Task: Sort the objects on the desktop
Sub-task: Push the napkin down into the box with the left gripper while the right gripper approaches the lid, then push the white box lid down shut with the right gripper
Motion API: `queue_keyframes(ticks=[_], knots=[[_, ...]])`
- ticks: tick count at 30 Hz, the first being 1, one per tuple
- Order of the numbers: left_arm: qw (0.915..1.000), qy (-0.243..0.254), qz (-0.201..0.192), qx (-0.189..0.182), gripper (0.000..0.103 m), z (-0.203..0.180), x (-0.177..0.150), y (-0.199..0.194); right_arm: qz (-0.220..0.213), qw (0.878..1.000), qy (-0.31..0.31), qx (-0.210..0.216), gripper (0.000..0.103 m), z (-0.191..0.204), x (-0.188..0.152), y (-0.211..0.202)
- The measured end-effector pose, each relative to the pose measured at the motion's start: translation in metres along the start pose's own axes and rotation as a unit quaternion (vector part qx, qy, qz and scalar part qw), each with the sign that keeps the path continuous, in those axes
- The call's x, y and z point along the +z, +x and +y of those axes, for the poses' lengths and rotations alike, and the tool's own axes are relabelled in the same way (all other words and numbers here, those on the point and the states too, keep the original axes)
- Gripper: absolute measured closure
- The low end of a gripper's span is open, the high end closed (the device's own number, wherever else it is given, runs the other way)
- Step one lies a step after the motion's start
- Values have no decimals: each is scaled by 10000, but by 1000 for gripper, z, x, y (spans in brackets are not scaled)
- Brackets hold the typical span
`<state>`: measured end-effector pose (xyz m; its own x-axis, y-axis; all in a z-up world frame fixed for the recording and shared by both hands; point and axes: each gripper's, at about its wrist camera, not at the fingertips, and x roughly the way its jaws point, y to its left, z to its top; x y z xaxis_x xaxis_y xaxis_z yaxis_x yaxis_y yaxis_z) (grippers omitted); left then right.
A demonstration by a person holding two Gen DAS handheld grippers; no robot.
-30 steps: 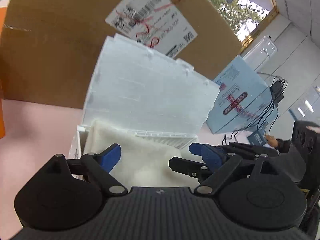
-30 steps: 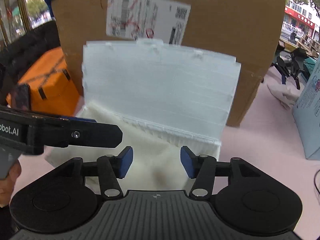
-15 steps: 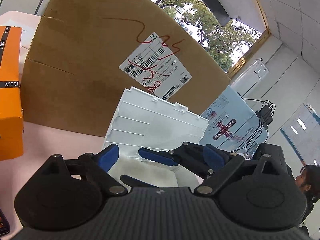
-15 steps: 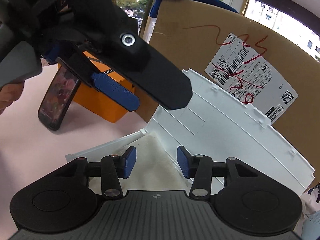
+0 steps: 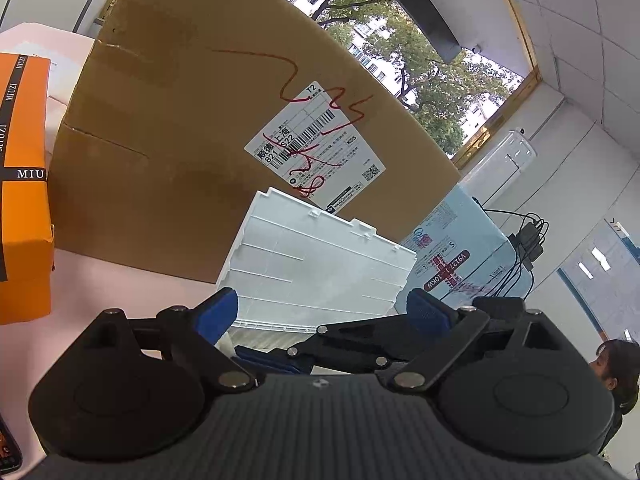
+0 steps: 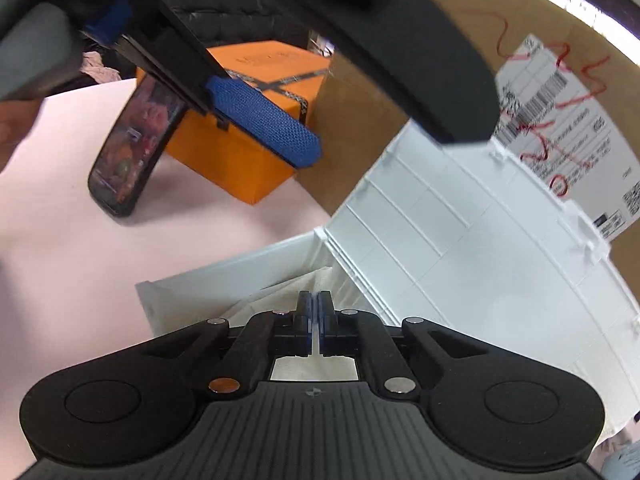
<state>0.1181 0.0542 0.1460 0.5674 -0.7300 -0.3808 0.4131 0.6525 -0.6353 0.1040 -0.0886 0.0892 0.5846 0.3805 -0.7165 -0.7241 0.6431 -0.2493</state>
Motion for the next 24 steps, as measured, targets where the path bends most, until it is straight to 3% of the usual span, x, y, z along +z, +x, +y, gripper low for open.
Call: queue_keyframes(ticks=[7,9,11,14,16,17,21,24], knots=[[10000,23,-11,-39,12,-1,0,-1,189,9996,192,20,95,-1,3,15],[10000,12,-16,-18,12,0,0,-1,100,9998,186,18,74,-3,2,1],[10000,9,-24,20,12,1,0,-1,-56,9994,319,104,63,-11,-2,-19],[10000,4,-8,39,12,1,0,0,29,9935,1031,491,63,-34,-13,-45],[10000,2,11,25,12,0,-1,2,343,9842,1512,858,74,-48,-28,-53],[10000,4,23,18,12,0,-1,2,458,9826,1577,861,80,-51,-34,-56],[9999,40,115,20,12,-2,-3,7,612,9749,1903,977,80,-64,-51,-70],[9998,75,169,39,12,-3,-5,11,915,9735,1924,830,80,-65,-54,-64]])
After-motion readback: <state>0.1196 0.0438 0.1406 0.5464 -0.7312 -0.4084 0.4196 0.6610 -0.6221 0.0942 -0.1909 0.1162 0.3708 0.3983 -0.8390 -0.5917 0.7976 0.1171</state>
